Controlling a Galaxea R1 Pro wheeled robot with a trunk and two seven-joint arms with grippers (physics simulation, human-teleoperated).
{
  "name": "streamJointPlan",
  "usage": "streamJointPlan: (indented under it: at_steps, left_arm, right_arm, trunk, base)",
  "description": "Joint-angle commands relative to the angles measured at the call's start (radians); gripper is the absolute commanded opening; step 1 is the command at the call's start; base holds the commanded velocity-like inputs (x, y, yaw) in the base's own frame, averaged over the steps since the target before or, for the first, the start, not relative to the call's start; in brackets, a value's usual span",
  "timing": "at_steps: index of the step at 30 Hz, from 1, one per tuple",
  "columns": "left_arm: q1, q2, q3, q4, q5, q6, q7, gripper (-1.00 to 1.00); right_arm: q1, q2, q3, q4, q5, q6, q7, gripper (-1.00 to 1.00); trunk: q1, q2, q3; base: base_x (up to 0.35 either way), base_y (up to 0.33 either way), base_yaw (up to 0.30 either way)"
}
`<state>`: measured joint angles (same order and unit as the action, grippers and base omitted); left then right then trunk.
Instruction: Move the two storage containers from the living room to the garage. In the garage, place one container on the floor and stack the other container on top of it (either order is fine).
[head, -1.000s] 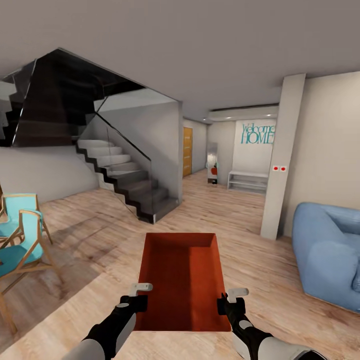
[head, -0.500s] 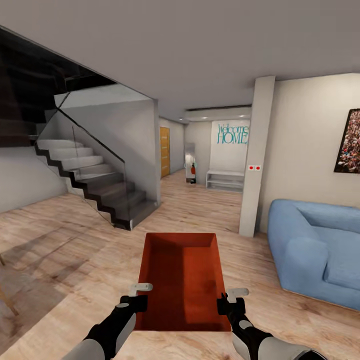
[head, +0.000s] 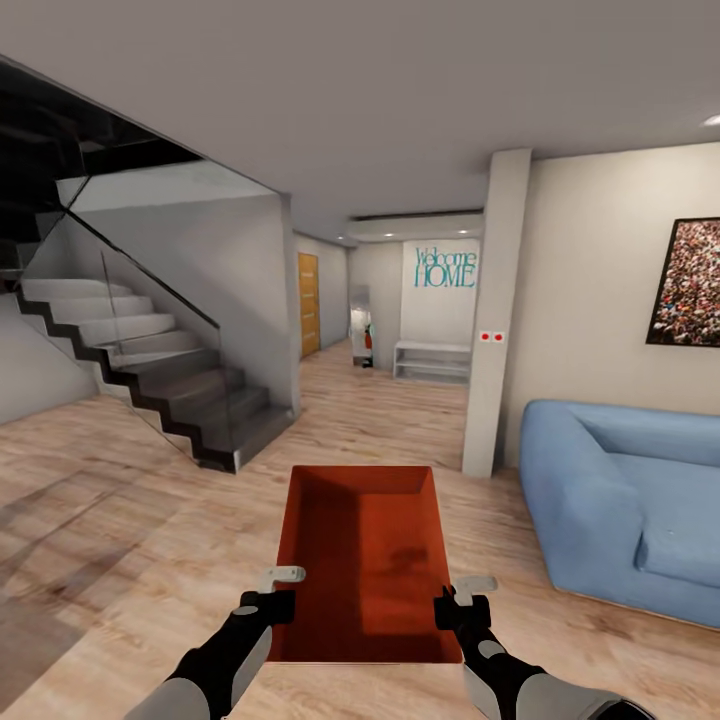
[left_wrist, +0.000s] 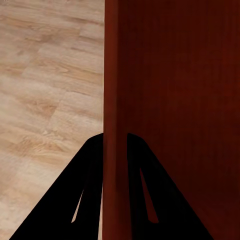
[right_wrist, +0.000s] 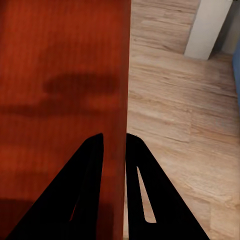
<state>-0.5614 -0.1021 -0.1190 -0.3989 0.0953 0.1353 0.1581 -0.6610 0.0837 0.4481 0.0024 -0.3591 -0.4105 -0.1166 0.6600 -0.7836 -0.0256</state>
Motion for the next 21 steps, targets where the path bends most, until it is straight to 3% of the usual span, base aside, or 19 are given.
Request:
streamJointPlan:
  at_steps: [1,21]
  left_arm:
    - [0.0,0.0,-0.01,-0.001,0.009,0.006,0.014,-1.0]
    - [0.0,-0.001,-0.01,-0.003,0.009,0.005,0.014,-1.0]
  right_arm:
    - [-0.002,0.001,-0.024,0.001,-0.018,-0.005,-0.005,-1.0]
    - [-0.002,0.001,-0.024,0.001,-0.018,-0.005,-0.005,-1.0]
  trunk:
    - [0.001,-0.001,-0.002]
    - [0.001,-0.001,-0.002]
  base:
    - [0.322,0.0,-0.001]
    - [0.322,0.0,0.0]
